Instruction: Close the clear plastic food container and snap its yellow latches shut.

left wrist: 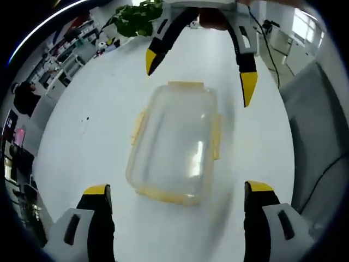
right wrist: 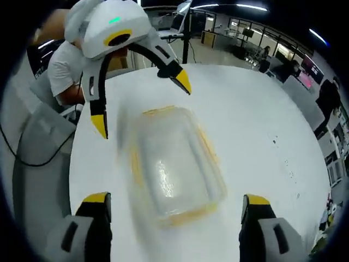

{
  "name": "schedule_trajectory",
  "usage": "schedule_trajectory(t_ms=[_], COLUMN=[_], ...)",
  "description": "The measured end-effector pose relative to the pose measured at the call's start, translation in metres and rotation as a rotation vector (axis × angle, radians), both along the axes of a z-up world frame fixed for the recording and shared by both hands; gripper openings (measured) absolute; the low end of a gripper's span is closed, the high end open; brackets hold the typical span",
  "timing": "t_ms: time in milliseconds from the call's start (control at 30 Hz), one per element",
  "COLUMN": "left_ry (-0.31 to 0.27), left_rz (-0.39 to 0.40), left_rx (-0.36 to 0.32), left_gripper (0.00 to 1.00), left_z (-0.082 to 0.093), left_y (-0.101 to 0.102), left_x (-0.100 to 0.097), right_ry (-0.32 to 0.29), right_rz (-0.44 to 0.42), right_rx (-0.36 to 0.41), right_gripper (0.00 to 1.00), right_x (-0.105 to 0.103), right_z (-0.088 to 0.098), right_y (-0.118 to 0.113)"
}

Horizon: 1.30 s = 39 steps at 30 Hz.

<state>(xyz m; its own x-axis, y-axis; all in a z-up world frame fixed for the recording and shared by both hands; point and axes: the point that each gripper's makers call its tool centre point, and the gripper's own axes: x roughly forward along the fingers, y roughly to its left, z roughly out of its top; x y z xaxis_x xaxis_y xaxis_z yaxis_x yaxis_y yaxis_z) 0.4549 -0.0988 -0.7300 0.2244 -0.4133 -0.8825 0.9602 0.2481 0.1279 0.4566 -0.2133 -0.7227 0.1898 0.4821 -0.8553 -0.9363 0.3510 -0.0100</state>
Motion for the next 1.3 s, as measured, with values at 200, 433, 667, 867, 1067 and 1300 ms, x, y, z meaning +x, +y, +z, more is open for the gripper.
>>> schedule_trajectory(t_ms=[200, 433, 667, 867, 1067, 1300], left_ry=[0.017, 0.002, -0.030, -0.049, -0.092, -0.098], left_rz=[0.110, 0.186, 0.247, 0.259, 0.290, 0.316], left_rx=[-0.084, -0.136, -0.205, -0.225, -0.264, -0.296], left_gripper=[0.99, 0.99, 0.98, 0.98, 0.99, 0.99], left_z=[0.008, 0.012, 0.020, 0.026, 0.037, 0.041], left_y=[-0.001, 0.009, 0.015, 0.018, 0.021, 0.021], left_x=[-0.008, -0.021, -0.040, -0.056, -0.067, -0.084], right_ry=[0.001, -0.058, -0.055, -0.117, -0.121, -0.133], right_rz=[-0.025, -0.057, -0.172, -0.165, -0.203, -0.257], right_rx=[0.034, 0.053, 0.179, 0.205, 0.258, 0.293], right_gripper=[0.99, 0.99, 0.99, 0.99, 0.99, 0.99], right_x=[-0.015, -0.026, -0.036, -0.052, -0.070, -0.085], right_z=[0.003, 0.006, 0.016, 0.025, 0.032, 0.036], right_y=[-0.001, -0.012, -0.016, -0.018, -0.017, -0.021])
